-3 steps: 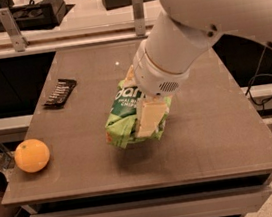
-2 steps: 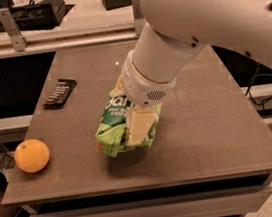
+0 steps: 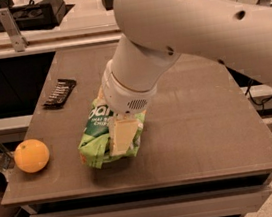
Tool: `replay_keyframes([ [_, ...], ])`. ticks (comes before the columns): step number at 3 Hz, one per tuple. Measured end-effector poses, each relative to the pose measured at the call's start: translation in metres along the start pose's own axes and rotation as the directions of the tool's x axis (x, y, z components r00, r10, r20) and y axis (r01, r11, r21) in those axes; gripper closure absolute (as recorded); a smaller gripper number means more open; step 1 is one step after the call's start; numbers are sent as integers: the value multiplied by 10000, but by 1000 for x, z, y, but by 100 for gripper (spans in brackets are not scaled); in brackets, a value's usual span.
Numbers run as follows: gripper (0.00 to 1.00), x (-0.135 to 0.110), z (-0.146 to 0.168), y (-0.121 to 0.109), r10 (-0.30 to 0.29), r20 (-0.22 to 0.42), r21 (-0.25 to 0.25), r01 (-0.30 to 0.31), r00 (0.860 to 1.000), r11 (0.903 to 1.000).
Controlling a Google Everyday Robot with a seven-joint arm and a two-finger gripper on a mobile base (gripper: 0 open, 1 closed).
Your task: Move green rice chip bag near orange
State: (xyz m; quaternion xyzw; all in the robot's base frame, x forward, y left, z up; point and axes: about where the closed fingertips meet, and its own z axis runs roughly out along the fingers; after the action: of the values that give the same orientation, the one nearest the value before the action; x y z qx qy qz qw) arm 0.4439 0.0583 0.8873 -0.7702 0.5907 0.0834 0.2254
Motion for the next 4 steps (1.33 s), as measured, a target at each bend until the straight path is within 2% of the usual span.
replay_keyframes([
  [1, 100, -11, 7, 5, -199, -105, -220, 197, 9997, 9996],
  [2, 82, -21, 17, 11, -462, -634, -507, 430, 9969, 9978],
  [4, 36, -24, 15, 12, -518, -680, -450, 488, 9963, 9978],
])
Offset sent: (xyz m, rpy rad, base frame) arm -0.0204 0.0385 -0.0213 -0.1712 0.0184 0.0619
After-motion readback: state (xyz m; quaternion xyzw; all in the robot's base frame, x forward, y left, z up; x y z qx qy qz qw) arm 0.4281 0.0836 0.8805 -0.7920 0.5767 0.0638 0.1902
